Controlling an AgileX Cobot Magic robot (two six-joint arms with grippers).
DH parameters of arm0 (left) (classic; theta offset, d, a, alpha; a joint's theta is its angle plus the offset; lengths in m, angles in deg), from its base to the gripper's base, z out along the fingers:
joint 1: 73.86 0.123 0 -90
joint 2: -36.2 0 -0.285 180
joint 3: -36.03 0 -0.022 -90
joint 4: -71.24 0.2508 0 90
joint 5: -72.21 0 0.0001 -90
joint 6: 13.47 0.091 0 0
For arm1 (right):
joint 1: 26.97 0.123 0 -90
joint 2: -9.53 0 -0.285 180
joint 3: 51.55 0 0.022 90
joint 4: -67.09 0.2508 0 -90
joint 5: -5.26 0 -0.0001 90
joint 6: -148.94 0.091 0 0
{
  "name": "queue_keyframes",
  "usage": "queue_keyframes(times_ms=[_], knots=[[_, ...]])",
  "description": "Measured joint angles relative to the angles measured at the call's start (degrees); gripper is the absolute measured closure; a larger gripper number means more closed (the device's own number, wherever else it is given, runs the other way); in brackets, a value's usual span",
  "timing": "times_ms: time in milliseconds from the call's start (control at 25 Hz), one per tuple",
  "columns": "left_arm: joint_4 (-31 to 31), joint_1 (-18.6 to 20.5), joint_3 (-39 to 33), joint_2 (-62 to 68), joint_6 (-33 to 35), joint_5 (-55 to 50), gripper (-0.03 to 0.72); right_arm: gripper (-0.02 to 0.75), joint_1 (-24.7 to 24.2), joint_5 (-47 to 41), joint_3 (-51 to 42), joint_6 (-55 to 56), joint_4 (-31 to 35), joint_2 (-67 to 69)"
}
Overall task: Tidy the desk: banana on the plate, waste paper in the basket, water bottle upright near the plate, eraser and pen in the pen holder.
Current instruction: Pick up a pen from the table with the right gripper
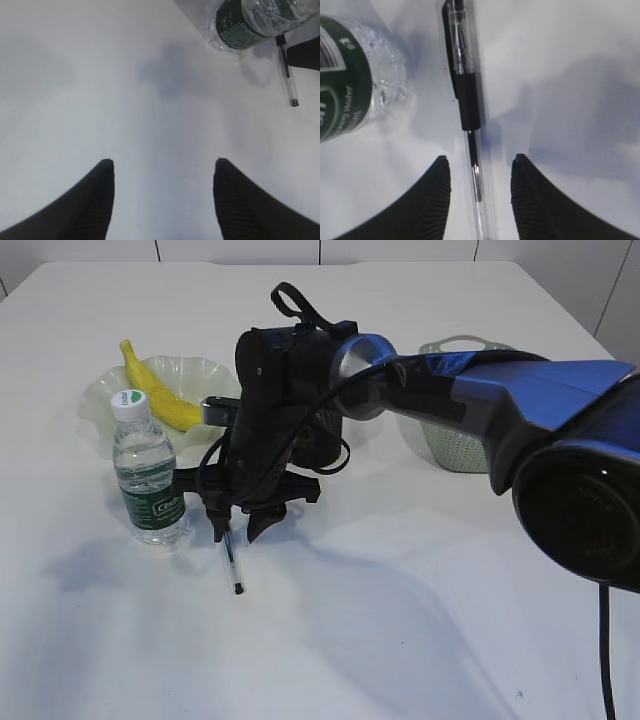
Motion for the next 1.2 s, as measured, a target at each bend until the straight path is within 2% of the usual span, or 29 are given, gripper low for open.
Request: queue_keyframes(times_ms=[280,560,1200], knots=[[0.00,0.00,0.00,0.00,0.00,0.61,0.245,0.434,2.23,0.00,0.00,1.58,-3.52,0.00],[0.00,0.00,0.00,0.00,0.00,0.70,0.246,0.434,2.34,0.00,0.04,2.16,-5.79,0.00],[0.00,0.00,0.00,0.00,0.00,0.73,0.245,0.434,2.35,-0.34,0.41,2.16,-6.49,1.21]])
